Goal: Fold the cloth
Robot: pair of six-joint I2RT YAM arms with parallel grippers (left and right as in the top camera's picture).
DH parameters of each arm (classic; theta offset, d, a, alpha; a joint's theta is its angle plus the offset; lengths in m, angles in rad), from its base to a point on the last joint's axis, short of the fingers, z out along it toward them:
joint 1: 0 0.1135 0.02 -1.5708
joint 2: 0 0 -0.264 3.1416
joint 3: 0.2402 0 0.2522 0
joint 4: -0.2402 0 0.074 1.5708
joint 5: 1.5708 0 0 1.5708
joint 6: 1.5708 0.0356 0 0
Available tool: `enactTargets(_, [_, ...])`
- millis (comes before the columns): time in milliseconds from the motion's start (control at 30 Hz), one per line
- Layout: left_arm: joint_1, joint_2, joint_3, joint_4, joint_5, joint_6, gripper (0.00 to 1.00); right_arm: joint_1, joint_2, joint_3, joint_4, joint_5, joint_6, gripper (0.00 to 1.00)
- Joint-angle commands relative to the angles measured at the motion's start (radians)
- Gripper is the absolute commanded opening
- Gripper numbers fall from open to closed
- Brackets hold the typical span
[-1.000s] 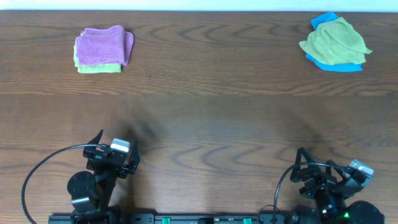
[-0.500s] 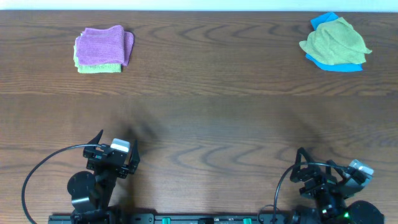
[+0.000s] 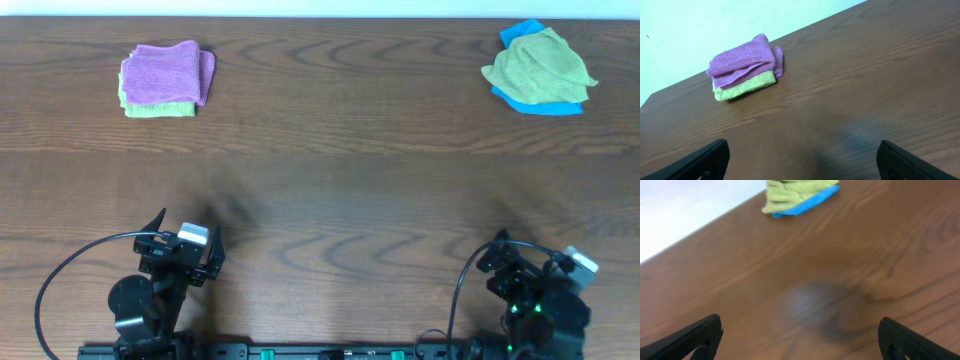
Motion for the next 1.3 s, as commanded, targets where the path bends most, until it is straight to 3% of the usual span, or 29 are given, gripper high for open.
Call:
enactTargets(0, [-0.005,-0.008,-0.023,0.001,0.018,-0.005,0.95,-0.004,-0.005,-0.068,0.039,0.046,-0.092,0.99])
enactTargets(367, [-0.005,-0.008,-0.023,0.001,0.018,-0.005,0.95,-0.004,-0.003,-0.173,0.075,0.026,-0.391,0.99])
enactTargets(533, [-0.005,-0.008,-0.023,0.001,0.018,-0.005,0.95,0.009,-0.005,-0.174,0.055,-0.023,-0.422,0.99])
enactTargets(767, [-0.005,-0.008,-0.023,0.001,0.018,-0.005,0.95,0.205,-0.013,-0.174,0.052,-0.026,-0.467,0.99])
enactTargets(1267, [-0.005,-0.008,-0.023,0.001,0.018,-0.005,0.95,0.250,-0.013,-0.174,0.049,-0.026,-0.571,0.99])
